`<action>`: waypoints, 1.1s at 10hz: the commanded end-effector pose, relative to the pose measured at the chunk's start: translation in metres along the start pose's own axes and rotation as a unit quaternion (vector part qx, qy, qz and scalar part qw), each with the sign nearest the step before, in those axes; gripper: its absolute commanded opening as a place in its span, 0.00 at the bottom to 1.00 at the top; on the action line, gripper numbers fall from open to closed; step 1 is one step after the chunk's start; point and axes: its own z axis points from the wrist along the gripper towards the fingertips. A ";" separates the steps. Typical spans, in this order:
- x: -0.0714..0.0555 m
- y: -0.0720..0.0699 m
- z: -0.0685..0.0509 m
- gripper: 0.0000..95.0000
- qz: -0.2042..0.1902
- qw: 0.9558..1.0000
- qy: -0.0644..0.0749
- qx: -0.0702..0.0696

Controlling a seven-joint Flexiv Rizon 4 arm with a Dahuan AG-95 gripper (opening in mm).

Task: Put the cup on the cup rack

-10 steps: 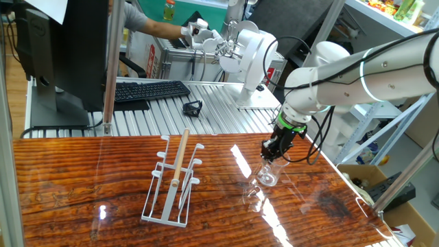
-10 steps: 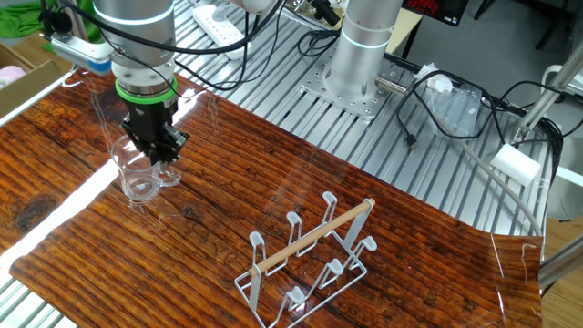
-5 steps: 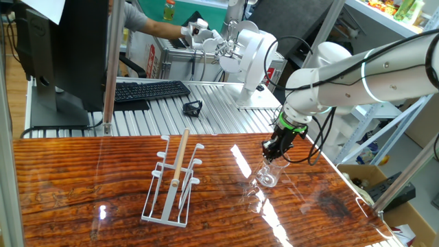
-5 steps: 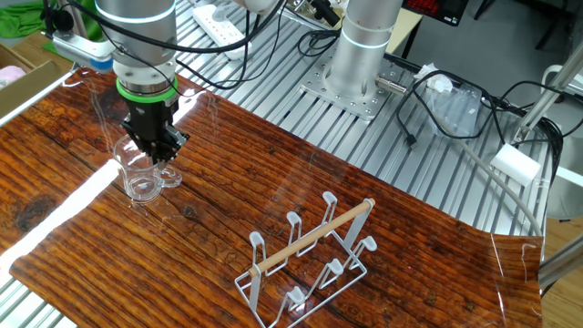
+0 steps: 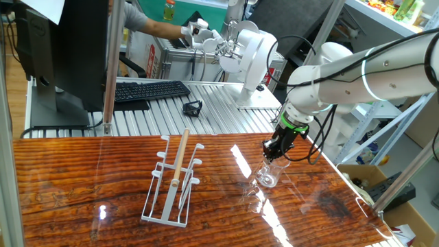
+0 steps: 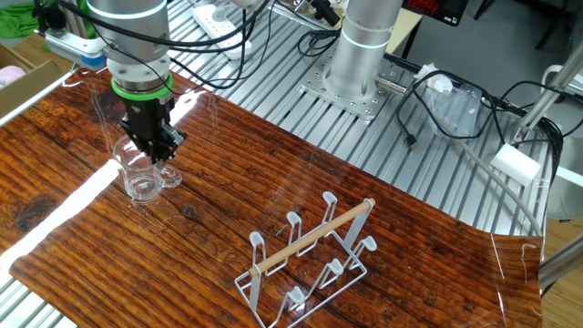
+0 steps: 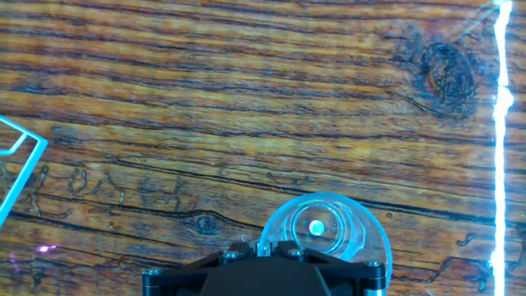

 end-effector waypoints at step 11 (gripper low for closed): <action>-0.003 0.003 -0.007 0.00 0.002 1.000 0.013 -0.009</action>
